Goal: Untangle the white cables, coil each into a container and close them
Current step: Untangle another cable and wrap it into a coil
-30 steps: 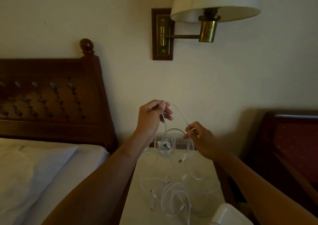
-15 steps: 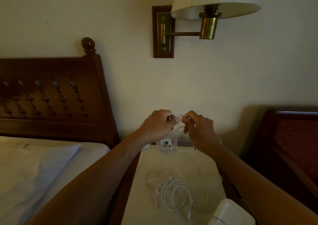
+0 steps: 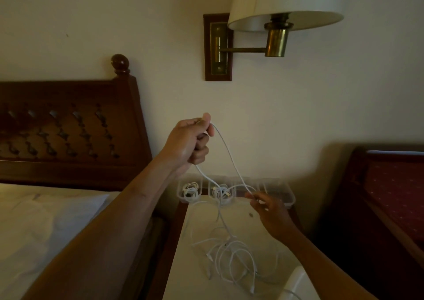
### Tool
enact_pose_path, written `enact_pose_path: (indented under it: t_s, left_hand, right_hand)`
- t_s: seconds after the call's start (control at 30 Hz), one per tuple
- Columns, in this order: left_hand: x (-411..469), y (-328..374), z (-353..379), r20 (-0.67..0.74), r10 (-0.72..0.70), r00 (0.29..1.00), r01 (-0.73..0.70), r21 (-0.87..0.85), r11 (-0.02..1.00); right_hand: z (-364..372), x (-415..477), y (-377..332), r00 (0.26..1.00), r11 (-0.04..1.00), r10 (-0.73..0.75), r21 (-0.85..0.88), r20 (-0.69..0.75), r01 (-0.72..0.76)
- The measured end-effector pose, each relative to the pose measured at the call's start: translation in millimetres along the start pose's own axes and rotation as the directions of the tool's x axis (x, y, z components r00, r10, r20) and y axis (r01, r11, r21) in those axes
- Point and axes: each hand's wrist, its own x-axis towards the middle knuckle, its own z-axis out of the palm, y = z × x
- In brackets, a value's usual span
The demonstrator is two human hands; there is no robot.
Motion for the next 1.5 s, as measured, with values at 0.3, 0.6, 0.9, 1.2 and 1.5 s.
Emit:
enact_pose_path:
  t_s: [0.3,0.6,0.9,1.2,1.5]
  left_hand:
    - [0,-30,11,-0.084,-0.206,0.975,0.221,0.474,0.852]
    - [-14,-85,24,0.023,-0.192,0.981,0.165,0.415,0.895]
    - [-13,-82,24,-0.152,-0.103,0.983,0.139,0.255,0.957]
    - [-3,-17,36,0.021,-0.044,0.999,0.047,-0.158,0.986]
    - [-5,-33,-15,-0.241,0.048,0.969,0.045,0.368,0.929]
  right_hand:
    - [1,17,-22,0.993,0.996,0.047,-0.071,-0.111,-0.055]
    - [-24,27,-85,0.977,0.770,-0.203,-0.627,-0.065,0.118]
    - [-31,29,-88,0.977,0.996,-0.035,0.070,-0.209,0.050]
    - [51,10,-28,0.993,0.994,0.071,-0.088,0.089,-0.063]
    - [43,45,-28,0.987,0.996,0.026,0.090,-0.156,-0.012]
